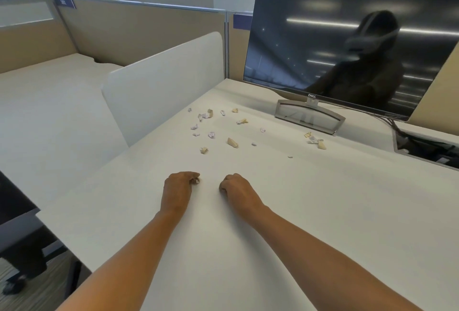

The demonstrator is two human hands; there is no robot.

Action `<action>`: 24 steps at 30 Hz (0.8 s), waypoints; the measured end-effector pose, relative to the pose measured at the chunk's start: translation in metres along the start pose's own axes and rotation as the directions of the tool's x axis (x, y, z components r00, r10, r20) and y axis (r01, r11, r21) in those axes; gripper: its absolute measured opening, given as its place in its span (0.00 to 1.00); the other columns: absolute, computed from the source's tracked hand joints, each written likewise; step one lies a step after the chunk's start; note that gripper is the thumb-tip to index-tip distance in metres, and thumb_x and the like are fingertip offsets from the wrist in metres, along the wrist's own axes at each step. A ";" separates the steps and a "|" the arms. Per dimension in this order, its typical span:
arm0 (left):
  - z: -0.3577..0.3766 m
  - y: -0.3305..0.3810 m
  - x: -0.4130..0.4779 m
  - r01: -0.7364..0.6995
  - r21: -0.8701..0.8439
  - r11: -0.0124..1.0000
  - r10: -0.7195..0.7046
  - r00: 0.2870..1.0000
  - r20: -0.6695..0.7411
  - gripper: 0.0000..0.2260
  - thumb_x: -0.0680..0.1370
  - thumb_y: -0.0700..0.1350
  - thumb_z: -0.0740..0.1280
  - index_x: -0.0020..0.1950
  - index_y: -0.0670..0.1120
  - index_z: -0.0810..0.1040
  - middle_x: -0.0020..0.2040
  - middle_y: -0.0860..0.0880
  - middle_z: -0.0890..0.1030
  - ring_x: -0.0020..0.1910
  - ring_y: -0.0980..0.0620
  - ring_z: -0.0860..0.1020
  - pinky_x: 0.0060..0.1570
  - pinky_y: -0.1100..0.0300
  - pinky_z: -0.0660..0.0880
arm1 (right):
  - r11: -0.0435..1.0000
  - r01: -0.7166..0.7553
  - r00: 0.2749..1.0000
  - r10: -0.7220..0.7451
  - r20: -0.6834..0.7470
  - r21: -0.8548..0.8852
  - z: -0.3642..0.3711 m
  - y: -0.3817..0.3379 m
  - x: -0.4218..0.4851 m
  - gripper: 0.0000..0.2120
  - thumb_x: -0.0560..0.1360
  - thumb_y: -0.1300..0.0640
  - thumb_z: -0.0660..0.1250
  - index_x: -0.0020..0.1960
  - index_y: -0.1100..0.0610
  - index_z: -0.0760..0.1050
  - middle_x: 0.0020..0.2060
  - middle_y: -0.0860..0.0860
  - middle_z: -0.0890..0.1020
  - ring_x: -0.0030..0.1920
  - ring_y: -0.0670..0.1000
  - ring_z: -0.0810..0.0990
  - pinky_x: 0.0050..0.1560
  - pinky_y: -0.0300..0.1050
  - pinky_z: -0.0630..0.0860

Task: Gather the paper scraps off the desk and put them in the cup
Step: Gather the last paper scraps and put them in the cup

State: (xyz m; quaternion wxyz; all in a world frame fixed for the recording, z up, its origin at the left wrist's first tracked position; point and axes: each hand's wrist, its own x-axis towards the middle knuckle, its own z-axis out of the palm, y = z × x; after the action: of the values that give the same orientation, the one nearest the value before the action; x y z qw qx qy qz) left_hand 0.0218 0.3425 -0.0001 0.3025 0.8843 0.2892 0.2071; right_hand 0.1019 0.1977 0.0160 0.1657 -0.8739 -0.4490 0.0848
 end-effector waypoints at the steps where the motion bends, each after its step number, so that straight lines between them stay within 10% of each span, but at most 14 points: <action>1: -0.001 0.003 -0.005 0.012 -0.013 1.000 -0.012 1.000 -0.005 0.14 0.74 0.29 0.60 0.53 0.39 0.82 0.48 0.44 0.84 0.51 0.49 0.81 0.54 0.68 0.69 | 1.000 -0.005 1.000 0.005 -0.003 0.003 -0.002 0.001 -0.006 0.11 0.70 0.72 0.55 0.46 0.70 0.75 0.45 0.61 0.77 0.45 0.51 0.66 0.50 0.52 0.70; 24: 0.131 0.223 -0.147 -0.153 -0.122 0.981 0.179 0.954 0.242 0.09 0.76 0.34 0.64 0.50 0.41 0.84 0.49 0.46 0.85 0.51 0.51 0.81 0.50 0.71 0.68 | 0.964 -0.254 0.956 0.262 -0.135 0.075 -0.082 0.185 -0.234 0.14 0.71 0.70 0.57 0.50 0.63 0.78 0.48 0.58 0.81 0.51 0.56 0.76 0.49 0.43 0.69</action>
State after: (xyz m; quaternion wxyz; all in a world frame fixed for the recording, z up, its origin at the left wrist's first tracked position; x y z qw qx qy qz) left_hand 0.0691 0.0496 0.0223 0.3632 0.9079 0.1622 0.1322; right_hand 0.1295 -0.1104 0.0246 0.2101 -0.9238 -0.3154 0.0552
